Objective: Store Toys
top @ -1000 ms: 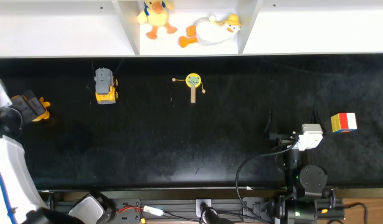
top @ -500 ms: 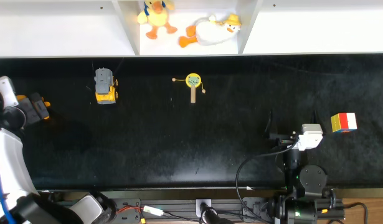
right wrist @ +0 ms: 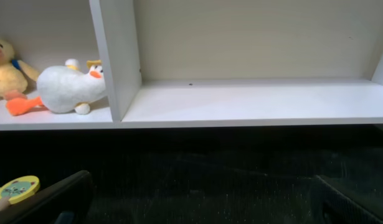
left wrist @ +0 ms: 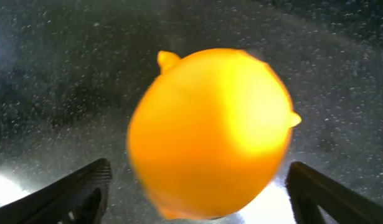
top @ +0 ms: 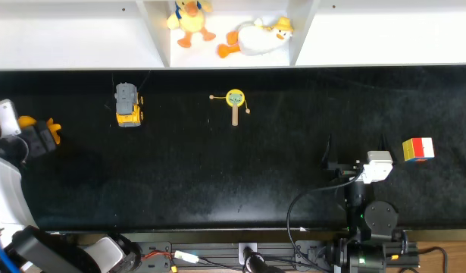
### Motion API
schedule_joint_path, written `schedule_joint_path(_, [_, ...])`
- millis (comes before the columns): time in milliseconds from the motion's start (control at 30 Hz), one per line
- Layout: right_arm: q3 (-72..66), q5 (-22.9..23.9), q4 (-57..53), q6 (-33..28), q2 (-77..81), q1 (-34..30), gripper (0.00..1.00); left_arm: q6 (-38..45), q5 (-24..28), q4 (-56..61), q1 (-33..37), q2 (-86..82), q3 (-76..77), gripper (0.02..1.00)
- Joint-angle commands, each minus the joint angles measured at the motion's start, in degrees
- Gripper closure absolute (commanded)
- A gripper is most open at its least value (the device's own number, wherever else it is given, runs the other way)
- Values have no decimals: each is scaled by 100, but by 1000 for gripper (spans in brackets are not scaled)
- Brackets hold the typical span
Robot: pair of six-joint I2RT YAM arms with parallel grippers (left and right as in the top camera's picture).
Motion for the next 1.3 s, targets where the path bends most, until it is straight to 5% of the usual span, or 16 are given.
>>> schedule_joint_path(33, [-76,63,20,39,-52,31,7,247,428,39,173,9,140,176])
schedule_joint_path(867, [-76,63,20,39,-52,31,5,433,874,494,201,256,-39,516])
schedule_joint_path(1300, [-76,63,20,39,-52,31,7,356,1333,566,201,254,-37,875])
